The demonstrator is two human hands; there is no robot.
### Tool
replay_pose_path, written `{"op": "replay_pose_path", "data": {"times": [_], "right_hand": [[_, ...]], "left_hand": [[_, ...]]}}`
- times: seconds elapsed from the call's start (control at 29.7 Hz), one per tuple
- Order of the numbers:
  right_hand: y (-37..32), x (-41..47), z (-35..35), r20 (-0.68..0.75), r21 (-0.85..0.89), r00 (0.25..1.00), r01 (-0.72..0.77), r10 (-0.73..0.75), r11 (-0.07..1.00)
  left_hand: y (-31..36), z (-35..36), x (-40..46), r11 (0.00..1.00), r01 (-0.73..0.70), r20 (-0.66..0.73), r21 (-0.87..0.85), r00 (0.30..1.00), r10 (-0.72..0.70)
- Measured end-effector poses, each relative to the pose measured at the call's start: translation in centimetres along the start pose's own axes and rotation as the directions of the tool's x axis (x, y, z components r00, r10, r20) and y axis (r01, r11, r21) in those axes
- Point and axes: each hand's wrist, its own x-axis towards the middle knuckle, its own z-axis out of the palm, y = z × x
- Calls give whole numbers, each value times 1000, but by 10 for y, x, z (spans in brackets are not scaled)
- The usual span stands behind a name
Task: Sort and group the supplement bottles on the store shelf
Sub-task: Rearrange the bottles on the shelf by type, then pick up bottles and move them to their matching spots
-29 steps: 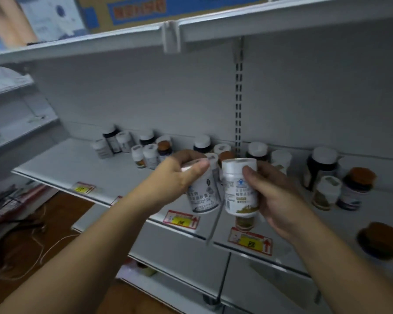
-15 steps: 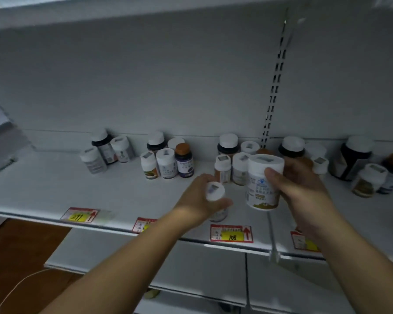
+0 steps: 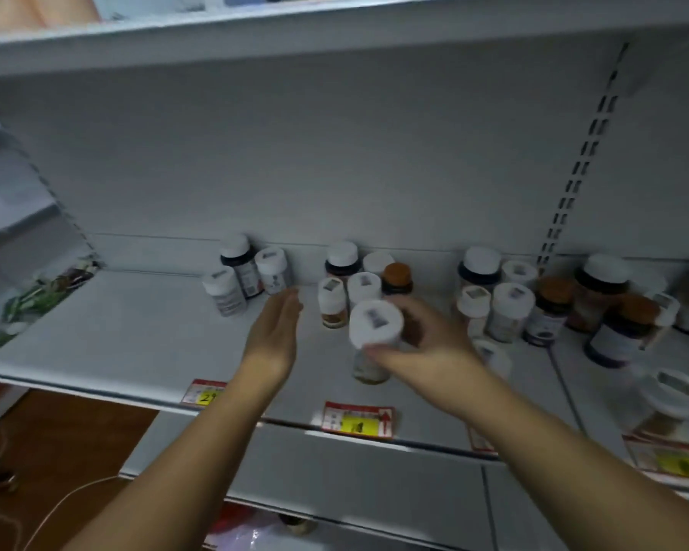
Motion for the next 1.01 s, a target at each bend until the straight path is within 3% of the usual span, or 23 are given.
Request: {"op": "replay_pose_path", "data": {"times": [0.13, 0.4, 0.5, 0.61, 0.77, 0.84, 1.01], "right_hand": [[21, 20, 44, 121, -209, 979, -134, 162, 969], [32, 28, 40, 222, -140, 964, -117, 146, 983], [28, 67, 13, 15, -109, 999, -42, 44, 993], [39, 116, -16, -189, -362, 980, -135, 69, 922], [68, 138, -24, 13, -362, 968, -229, 250, 904], [76, 139, -21, 11, -320, 975, -205, 220, 925], [79, 136, -23, -37, -323, 985, -173, 170, 931]], "left_hand": [[-33, -30, -5, 997, 26, 39, 75, 999, -29], [-48, -28, 27, 996, 44, 123, 79, 991, -53], [-43, -16, 59, 989, -31, 191, 147, 982, 2], [-43, 5, 82, 976, -9, 278, 217, 959, -53], [-62, 27, 95, 986, 12, 341, 163, 938, -68], [-67, 29, 97, 994, 40, 323, 106, 944, -72], [-66, 30, 96, 984, 23, 289, 177, 954, -74]]}}
